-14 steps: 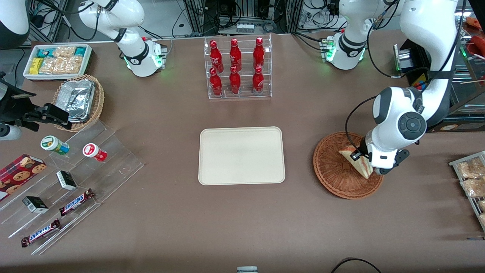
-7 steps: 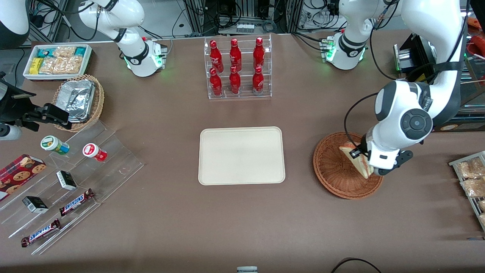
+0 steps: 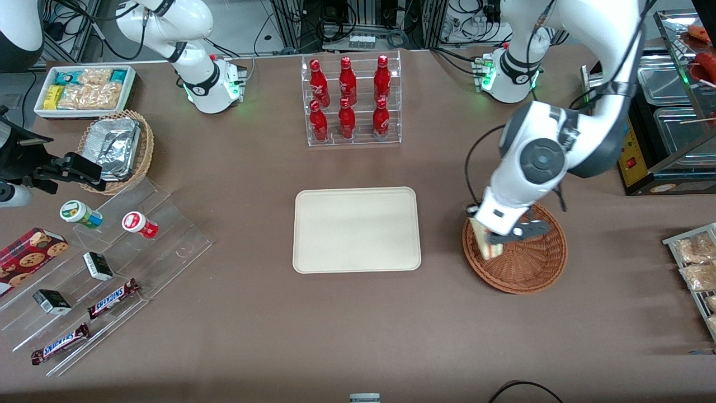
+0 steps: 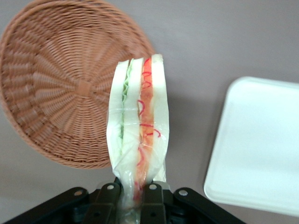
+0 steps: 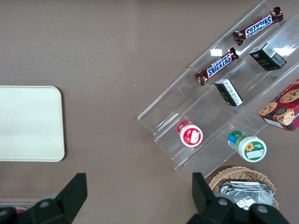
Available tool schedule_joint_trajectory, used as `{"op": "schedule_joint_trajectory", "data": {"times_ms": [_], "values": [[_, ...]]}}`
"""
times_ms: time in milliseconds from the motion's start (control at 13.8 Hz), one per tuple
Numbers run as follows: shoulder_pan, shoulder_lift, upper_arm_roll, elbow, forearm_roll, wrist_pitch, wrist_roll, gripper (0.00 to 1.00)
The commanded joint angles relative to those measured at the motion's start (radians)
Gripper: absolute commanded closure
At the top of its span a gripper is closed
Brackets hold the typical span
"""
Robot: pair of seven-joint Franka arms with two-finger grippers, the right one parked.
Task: Place sandwich from basket to tray
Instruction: 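Lift the sandwich and carry it with the left gripper over the tray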
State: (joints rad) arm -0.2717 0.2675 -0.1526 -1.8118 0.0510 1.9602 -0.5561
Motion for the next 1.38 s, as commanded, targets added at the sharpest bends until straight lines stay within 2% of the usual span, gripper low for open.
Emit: {"op": "schedule_joint_trajectory", "data": {"times_ms": [0,218,436,873,1309], "values": [[-0.049,0.018,0.01,0.038,-0.003,-0.027,0.088,1.0],[-0.081,0.061,-0.002,0.089,-0.069,-0.029,0.165,1.0],[-0.118,0.126,-0.033,0.152,-0.076,-0.029,0.147,1.0],[-0.195,0.271,-0.033,0.284,-0.068,-0.026,0.036,1.0],[-0.247,0.396,-0.033,0.377,-0.065,-0.015,-0.002,1.0]]}}
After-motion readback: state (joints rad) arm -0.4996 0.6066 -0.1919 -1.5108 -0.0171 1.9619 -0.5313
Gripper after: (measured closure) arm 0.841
